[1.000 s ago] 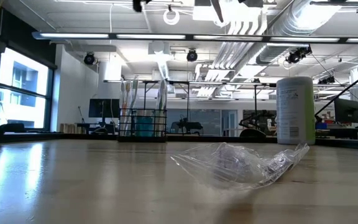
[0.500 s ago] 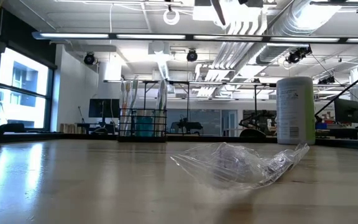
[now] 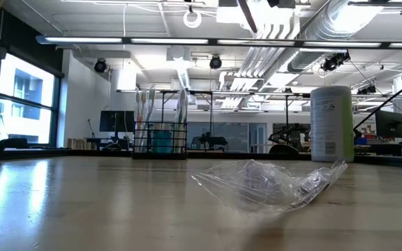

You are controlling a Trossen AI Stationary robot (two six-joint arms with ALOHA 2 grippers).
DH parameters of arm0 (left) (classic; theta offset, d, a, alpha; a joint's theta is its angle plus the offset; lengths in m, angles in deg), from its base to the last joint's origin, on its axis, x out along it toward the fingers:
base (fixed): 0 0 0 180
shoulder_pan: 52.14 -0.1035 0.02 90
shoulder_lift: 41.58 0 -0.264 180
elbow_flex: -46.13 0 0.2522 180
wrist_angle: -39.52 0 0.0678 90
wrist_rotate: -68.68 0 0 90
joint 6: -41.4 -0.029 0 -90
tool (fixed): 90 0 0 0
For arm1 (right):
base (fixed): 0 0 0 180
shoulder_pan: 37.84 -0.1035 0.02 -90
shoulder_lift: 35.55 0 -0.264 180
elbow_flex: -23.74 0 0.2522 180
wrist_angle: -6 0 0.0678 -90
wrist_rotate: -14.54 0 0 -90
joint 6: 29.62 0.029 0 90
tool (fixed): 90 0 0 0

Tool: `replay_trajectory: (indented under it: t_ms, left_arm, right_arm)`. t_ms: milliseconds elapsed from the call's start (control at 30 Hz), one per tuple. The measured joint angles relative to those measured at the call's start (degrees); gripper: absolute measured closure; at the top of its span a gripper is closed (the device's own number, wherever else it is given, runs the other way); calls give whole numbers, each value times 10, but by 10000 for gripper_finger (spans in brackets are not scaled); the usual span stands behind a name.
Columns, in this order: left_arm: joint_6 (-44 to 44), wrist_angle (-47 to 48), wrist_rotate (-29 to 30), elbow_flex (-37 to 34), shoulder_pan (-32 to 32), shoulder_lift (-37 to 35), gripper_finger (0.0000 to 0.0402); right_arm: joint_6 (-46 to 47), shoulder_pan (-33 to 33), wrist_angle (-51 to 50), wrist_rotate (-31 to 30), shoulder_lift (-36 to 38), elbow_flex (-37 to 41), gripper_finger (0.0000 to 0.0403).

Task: Pick & Place toothbrushing station
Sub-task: Put the orange toothbrush into the black wire organizer

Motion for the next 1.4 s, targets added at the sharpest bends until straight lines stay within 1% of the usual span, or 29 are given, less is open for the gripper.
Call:
replay_trajectory:
  t_ms: [67,100,133,267,367,533,600,800,900,1000,1100,1233,1333,1400]
  left_arm:
    - [-20,0,-3,0,0,0,369]
    - [-24,1,-5,0,0,0,382]
    - [-26,3,-5,0,0,0,387]
    - [-12,3,-6,0,0,0,383]
    - [-12,10,-4,0,0,0,391]
    - [6,29,-4,0,0,0,391]
    - [9,44,-3,0,0,0,391]
    - [12,78,-1,0,0,-15,391]
    - [15,115,2,0,0,-36,391]
    - [29,160,2,0,0,-60,391]
    - [37,215,-17,0,0,-84,391]
    - [45,290,-82,0,0,-103,391]
    - [60,305,-114,0,0,-104,391]
    - [65,308,-149,0,0,-104,391]
  right_arm:
    - [-2,0,0,0,0,0,390]
    - [-4,0,0,2,0,0,387]
    - [-4,0,0,3,0,0,384]
    - [-1,0,0,0,0,0,368]
    - [3,0,0,-1,0,0,356]
    - [49,0,-1,-1,0,0,333]
    - [52,0,0,-3,0,0,321]
    - [70,0,-27,-36,0,0,266]
    - [78,0,-50,-61,0,0,237]
    - [74,0,-68,-60,0,0,215]
    - [66,0,-65,-52,0,0,204]
    - [60,0,-42,-26,0,0,204]
    - [50,4,-26,-14,0,0,208]
    - [46,7,-17,-7,0,0,212]
